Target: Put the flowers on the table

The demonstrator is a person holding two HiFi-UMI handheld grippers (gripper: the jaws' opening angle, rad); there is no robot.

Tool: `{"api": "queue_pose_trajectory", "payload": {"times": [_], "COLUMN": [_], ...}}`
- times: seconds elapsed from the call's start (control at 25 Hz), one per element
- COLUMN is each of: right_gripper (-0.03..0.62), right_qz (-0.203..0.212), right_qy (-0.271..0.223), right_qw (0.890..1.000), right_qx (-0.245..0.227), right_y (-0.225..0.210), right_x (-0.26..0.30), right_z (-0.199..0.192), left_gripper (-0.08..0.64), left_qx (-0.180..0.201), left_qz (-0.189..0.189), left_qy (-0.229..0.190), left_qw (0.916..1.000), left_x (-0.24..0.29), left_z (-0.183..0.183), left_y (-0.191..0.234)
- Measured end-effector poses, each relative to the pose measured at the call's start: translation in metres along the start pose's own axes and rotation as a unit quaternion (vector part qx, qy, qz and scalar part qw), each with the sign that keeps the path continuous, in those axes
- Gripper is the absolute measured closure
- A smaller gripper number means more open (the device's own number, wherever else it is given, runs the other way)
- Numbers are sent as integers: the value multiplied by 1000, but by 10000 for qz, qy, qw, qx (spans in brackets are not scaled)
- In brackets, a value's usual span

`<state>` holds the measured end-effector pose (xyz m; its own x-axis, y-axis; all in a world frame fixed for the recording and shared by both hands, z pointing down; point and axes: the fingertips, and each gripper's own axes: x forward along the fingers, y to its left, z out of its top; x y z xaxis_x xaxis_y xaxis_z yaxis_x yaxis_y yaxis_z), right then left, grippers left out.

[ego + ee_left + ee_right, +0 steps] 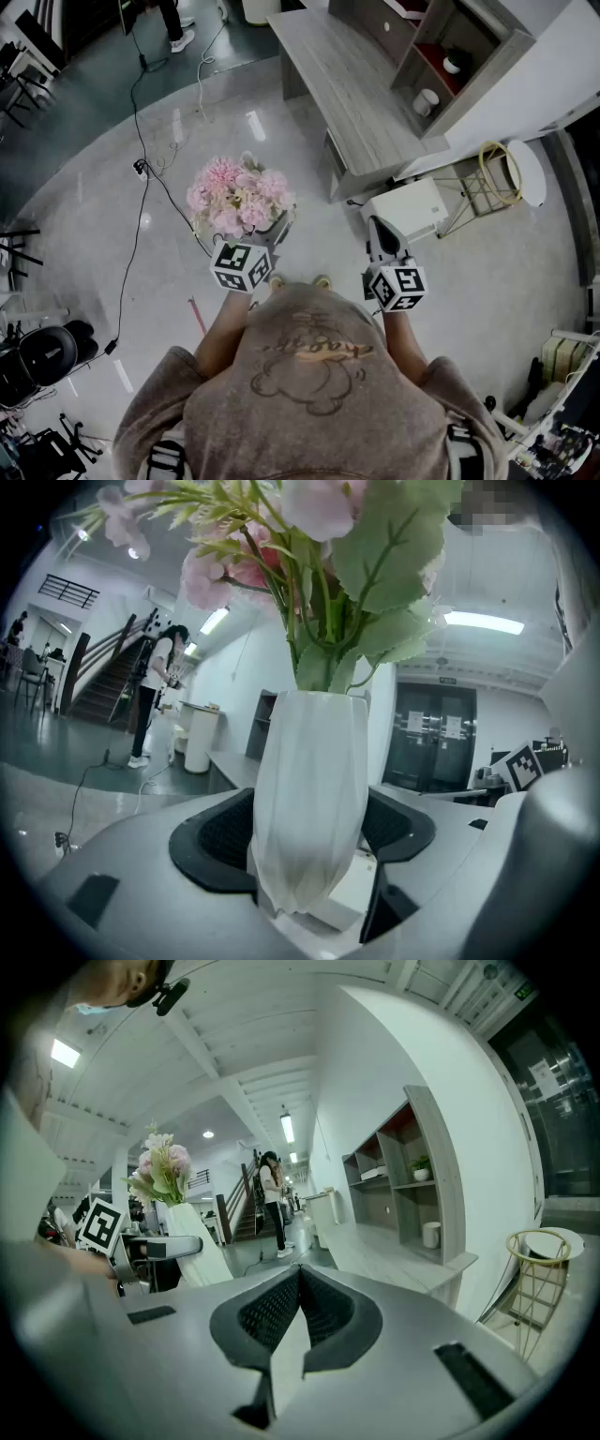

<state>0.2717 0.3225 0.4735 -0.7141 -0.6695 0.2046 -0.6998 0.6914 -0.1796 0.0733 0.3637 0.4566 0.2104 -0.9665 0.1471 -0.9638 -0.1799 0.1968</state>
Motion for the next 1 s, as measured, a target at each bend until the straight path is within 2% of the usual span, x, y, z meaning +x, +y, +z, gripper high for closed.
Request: {"api": "queue_pose_trajectory", "payload": {"times": [0.44, 0.8, 1.0], "right_gripper": [607, 607, 607], "right_qz": [11, -139, -160], "right_qy": [-13, 68, 11], "right_qw": [10000, 9998, 9998], "right_qx": [87, 101, 113], "right_y": [9, 31, 40], "right_x": [26, 64, 87], "right_z": [1, -15, -12], "left_gripper": [204, 204, 204], "left_qx": [-7, 35, 113], "left_qz": [-139, -452, -477], "left_qy": [53, 104, 153], "left_qw": [9999, 9989, 9987], "left_x": [11, 13, 17], "left_z": [0, -3, -3], "left_y": [16, 51, 75]}}
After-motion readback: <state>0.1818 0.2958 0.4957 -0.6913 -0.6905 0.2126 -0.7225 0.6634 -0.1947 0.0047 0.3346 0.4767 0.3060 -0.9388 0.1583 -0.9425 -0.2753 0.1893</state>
